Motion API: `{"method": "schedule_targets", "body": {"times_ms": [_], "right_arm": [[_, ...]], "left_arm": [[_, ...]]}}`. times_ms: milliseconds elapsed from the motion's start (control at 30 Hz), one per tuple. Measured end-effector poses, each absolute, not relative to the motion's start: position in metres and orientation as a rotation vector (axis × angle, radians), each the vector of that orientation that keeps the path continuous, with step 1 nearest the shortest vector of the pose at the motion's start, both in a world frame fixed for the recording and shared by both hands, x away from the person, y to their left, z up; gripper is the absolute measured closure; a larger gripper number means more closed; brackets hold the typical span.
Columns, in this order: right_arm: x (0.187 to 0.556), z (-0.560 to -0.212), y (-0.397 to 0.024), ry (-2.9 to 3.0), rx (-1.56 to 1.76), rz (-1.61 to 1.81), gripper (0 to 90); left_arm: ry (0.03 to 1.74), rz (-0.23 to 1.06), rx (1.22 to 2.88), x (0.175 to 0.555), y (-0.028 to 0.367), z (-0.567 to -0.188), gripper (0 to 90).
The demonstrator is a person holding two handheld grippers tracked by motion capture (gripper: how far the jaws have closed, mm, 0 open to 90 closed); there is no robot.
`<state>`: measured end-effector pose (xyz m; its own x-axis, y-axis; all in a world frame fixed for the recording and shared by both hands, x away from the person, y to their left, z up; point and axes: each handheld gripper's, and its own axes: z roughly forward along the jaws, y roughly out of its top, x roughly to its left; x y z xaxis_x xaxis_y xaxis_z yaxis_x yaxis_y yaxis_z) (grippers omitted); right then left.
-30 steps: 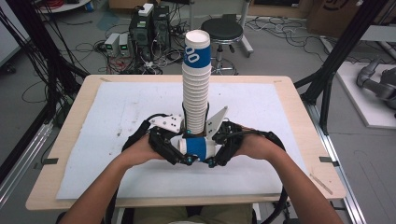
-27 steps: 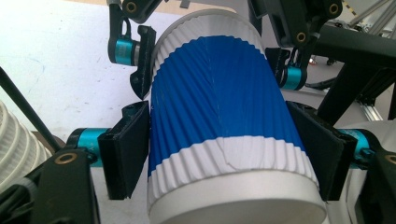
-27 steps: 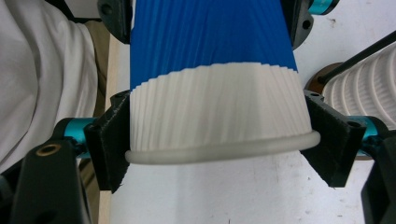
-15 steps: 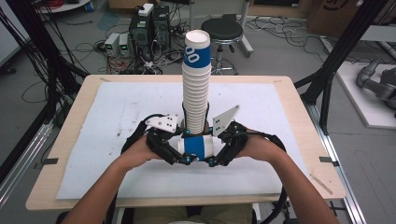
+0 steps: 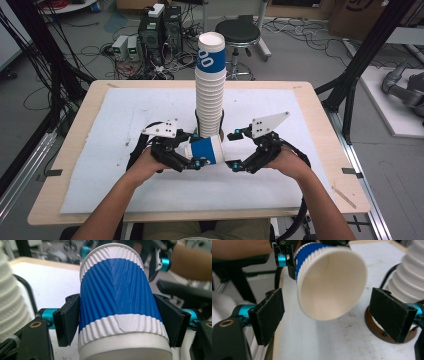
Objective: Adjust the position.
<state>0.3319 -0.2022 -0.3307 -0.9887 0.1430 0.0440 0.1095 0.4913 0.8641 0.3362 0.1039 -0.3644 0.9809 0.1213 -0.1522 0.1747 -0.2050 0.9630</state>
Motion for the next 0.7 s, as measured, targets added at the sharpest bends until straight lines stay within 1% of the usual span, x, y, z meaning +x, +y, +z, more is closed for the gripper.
{"method": "schedule_targets", "body": {"times_ms": [167,500,700], "right_arm": [[0.330,-0.339,-0.206,2.606,0.296,1.673,13.4],[0.327,-0.351,-0.196,2.607,0.279,1.761,13.4],[0.327,-0.353,-0.194,2.625,0.277,1.779,13.5]], "left_arm": [[0.208,-0.045,1.690,0.334,0.106,-0.366,25.8],[0.122,-0.083,1.694,0.329,0.097,-0.369,25.8],[0.117,-0.093,1.696,0.328,0.094,-0.370,25.8]]}}
